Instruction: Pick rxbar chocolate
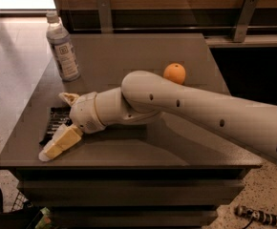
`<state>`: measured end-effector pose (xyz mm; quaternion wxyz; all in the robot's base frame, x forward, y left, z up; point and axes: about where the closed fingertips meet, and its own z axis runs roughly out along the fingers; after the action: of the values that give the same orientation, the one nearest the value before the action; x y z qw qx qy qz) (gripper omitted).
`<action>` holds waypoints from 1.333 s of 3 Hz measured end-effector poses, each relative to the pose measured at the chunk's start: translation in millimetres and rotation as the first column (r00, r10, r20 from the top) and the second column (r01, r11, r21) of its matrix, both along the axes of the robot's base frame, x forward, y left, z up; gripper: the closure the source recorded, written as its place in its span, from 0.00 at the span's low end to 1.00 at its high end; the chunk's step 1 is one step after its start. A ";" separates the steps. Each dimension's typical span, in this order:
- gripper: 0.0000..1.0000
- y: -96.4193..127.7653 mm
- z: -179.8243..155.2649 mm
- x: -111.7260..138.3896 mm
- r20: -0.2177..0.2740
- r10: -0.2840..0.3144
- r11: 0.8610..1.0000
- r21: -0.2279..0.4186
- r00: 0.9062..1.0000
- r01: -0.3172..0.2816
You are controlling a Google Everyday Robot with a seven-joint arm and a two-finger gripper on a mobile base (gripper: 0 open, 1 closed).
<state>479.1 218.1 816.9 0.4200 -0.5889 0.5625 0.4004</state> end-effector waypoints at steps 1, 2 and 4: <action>0.00 8.6 -10.1 -3.8 -0.004 0.012 1.000 0.006 1.000 -0.012; 0.11 10.0 -16.0 -5.6 -0.006 0.010 1.000 -0.005 1.000 -0.010; 0.57 10.1 -8.7 -5.7 -0.006 0.010 1.000 -0.005 1.000 -0.010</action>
Offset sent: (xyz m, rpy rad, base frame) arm -0.0112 0.0004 -0.0371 -0.0858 0.0130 -0.0333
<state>473.4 228.2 808.1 0.4150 -0.5917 0.5617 0.4028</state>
